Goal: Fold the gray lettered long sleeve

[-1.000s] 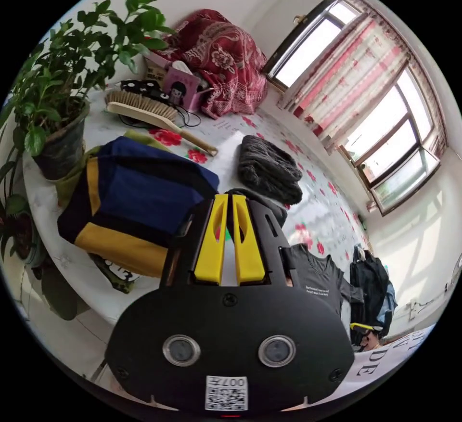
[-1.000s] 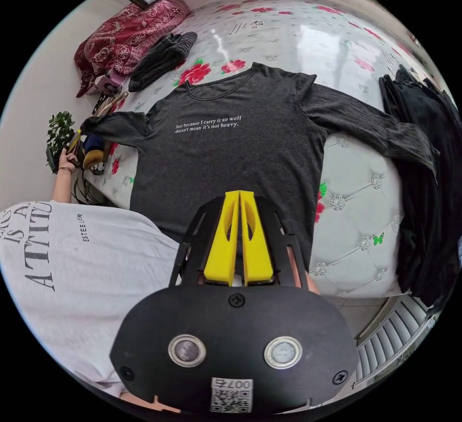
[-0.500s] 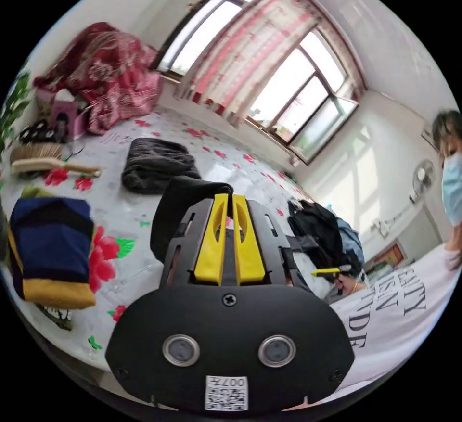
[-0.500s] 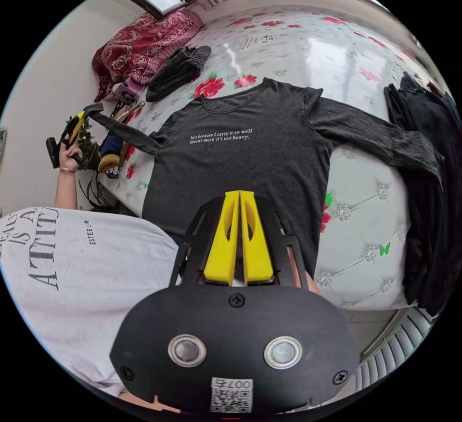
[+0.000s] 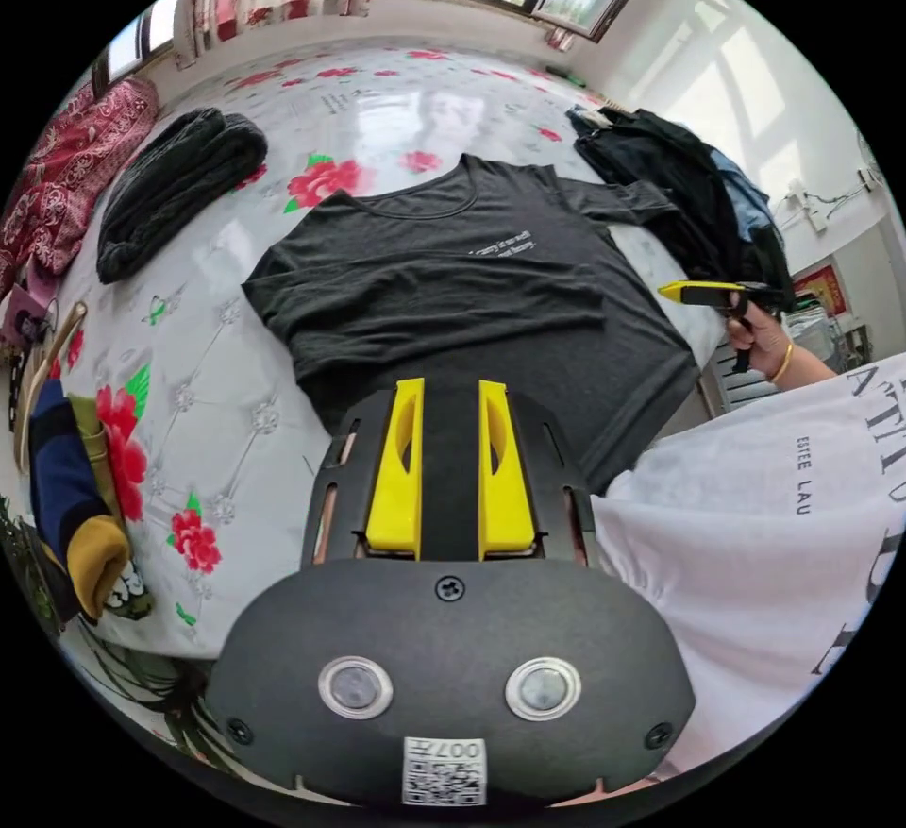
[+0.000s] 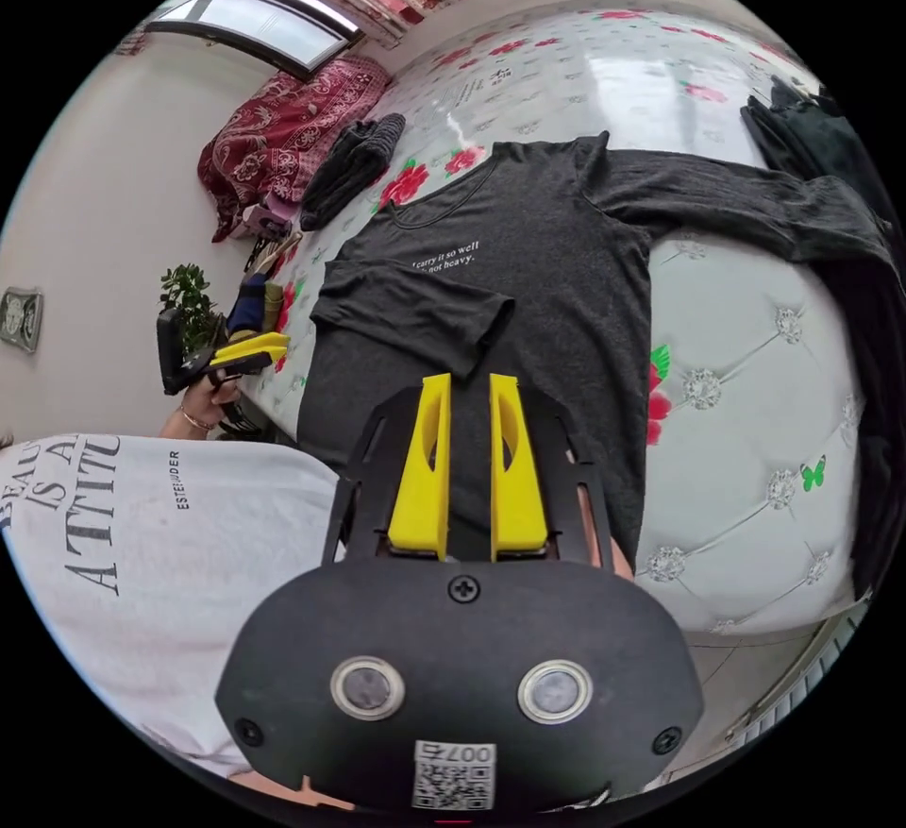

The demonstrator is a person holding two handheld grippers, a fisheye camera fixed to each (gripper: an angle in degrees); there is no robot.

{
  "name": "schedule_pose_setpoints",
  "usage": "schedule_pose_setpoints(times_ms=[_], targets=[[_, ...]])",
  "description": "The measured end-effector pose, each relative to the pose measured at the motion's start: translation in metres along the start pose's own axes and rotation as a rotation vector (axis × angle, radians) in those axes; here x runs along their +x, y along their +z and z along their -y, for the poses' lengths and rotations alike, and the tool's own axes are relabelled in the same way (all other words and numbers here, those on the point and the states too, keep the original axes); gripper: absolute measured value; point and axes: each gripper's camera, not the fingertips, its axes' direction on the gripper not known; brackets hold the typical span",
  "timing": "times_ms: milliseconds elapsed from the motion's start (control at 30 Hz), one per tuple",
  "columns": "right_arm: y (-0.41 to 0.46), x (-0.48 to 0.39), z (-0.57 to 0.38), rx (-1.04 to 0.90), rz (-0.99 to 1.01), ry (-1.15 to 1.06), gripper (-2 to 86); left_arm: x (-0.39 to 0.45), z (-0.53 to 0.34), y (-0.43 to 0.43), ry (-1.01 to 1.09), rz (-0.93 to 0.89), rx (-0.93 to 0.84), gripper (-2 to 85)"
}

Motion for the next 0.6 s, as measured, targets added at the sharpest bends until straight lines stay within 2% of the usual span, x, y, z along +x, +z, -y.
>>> schedule_pose_setpoints(times_ms=[133, 267, 333, 400, 600], targets=[[0.033, -0.025, 0.021, -0.056, -0.023, -0.106, 2.6, -0.015, 0.013, 0.03, -0.026, 0.244, -0.063, 8.0], [0.102, -0.045, 0.046, -0.195, -0.097, -0.16, 1.7, -0.041, 0.029, 0.069, -0.118, 0.31, -0.118, 7.5], [0.125, -0.049, 0.051, -0.244, -0.107, -0.162, 1.0, -0.055, 0.035, 0.102, -0.179, 0.367, -0.203, 4.7], [0.126, -0.057, 0.055, -0.243, -0.139, -0.19, 0.3, -0.061, 0.035, 0.122, -0.214, 0.43, -0.279, 0.6], [0.052, -0.086, 0.037, -0.161, -0.188, -0.292, 0.0, -0.058, 0.023, 0.115, -0.21, 0.391, -0.211, -0.9]])
